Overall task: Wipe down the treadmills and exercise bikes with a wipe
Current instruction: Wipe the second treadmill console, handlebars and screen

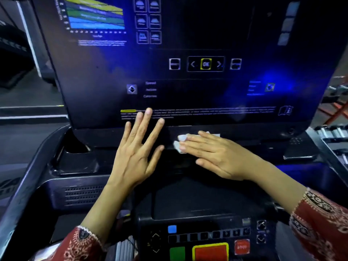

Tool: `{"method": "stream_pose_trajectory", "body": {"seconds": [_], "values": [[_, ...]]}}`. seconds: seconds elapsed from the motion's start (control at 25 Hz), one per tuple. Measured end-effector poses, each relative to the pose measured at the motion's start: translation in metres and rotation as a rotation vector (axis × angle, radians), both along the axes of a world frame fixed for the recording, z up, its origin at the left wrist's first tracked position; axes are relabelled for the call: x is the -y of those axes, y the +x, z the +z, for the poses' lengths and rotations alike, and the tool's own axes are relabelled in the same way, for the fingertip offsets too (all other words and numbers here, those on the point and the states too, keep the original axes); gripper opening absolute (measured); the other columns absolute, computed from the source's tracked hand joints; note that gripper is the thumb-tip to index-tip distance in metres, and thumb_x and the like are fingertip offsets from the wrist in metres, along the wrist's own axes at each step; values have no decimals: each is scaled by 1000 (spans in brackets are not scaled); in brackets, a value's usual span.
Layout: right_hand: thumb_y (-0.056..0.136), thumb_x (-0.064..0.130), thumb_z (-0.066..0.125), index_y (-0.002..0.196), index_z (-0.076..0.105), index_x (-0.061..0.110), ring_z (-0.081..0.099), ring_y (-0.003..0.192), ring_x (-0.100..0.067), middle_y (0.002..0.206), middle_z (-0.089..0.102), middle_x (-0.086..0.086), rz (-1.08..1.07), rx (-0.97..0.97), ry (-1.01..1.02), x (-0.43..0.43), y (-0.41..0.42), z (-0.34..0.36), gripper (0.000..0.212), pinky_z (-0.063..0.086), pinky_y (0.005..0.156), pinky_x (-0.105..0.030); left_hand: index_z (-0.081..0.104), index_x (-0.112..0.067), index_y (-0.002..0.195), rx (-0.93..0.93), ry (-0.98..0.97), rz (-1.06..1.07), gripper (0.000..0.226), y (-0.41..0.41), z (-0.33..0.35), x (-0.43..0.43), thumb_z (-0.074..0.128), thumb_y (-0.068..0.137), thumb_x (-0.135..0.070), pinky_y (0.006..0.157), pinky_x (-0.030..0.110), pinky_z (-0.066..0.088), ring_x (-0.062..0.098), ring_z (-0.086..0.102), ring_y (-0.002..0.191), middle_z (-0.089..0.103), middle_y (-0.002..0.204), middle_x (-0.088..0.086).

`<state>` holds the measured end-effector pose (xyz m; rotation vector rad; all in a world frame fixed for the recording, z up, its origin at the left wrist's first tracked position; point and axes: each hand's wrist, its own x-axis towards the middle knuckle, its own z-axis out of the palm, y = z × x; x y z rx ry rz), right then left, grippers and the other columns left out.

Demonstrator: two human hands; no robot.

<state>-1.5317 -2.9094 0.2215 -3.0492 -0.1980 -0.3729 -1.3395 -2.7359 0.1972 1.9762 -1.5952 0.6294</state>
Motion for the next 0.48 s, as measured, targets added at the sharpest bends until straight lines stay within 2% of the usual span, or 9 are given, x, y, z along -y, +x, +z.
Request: {"method": "stream_pose_trajectory", "body": {"seconds": [0.16,0.32,0.4,0.48], "values": [[105,29,26,147,32,7,25,144,-16,154,32,-4,-136,15,-15,45,-78,-3,47,16,119,-36,30,-6,147,-20,-27,94,61,-29,-3,17,42,94,-35,118,38,5,26,12,146,16,156,16],[106,31,24,145,32,6,29,143,-19,151,37,-7,-138,-10,-133,79,-110,3,47,17,119,-38,35,-9,146,47,-14,34,58,-46,4,37,45,93,-32,117,39,10,26,15,145,20,155,16],[106,32,22,148,27,10,25,144,-17,152,35,-5,-98,-35,-176,96,-119,6,48,14,120,-36,36,-11,146,71,1,32,58,-46,7,41,45,93,-33,117,39,9,27,16,145,19,155,16],[106,34,19,153,18,19,17,146,-14,157,24,3,-79,-62,-216,112,-126,11,49,10,120,-34,36,-12,146,77,6,45,57,-46,8,41,45,93,-33,117,40,10,28,17,145,20,155,16]]}}
